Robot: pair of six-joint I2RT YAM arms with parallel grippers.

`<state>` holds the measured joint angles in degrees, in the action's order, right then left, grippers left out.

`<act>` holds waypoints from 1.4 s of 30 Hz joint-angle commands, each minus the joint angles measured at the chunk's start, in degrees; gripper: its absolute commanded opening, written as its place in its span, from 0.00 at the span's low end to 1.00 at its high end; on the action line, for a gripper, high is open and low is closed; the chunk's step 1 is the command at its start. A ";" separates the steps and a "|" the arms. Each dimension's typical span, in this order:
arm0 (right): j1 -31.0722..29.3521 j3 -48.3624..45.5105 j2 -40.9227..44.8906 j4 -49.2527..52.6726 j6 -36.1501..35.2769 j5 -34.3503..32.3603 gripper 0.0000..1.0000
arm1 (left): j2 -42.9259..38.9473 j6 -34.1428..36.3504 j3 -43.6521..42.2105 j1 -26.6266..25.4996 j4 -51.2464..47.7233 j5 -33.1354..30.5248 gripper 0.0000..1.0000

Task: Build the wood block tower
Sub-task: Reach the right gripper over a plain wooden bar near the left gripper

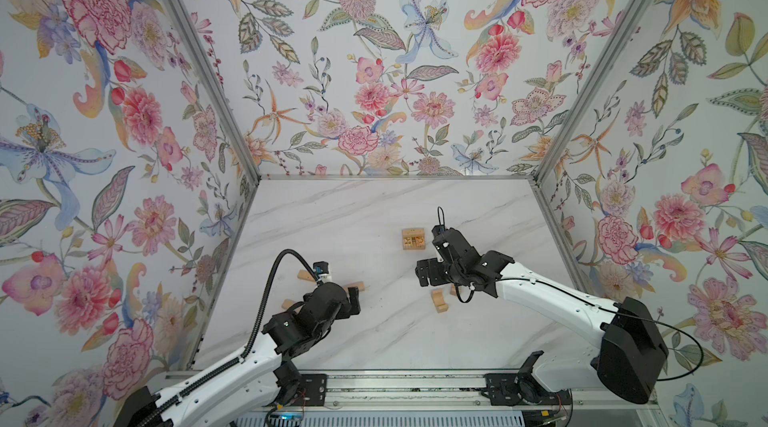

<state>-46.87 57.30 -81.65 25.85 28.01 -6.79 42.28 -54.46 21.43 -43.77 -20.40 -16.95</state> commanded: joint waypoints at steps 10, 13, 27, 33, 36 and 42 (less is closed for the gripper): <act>-10.65 16.59 -18.66 1.76 7.05 -2.05 0.88 | -3.64 2.04 -6.55 14.49 -0.93 3.30 0.98; -11.47 20.62 -22.96 3.07 7.90 -2.06 0.88 | -5.47 1.14 -7.08 15.66 -1.66 2.41 0.98; -15.02 39.47 -39.89 11.68 10.96 -2.31 0.94 | -14.97 -1.87 -8.68 18.36 -5.39 -1.68 0.99; -16.38 45.03 -44.35 15.14 12.08 -2.44 0.95 | -17.57 -2.15 -9.56 18.76 -5.51 -1.51 0.99; -16.89 47.19 -46.00 16.48 12.53 -2.53 0.95 | -18.32 -2.06 -9.67 18.98 -5.39 -1.40 0.99; -17.49 51.24 -49.02 18.76 13.15 -2.86 0.97 | -18.87 -1.53 -10.35 19.51 -4.49 -0.23 0.99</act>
<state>-63.94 106.08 -129.08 41.06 39.97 -8.43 24.16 -56.21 12.23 -25.15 -24.45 -16.95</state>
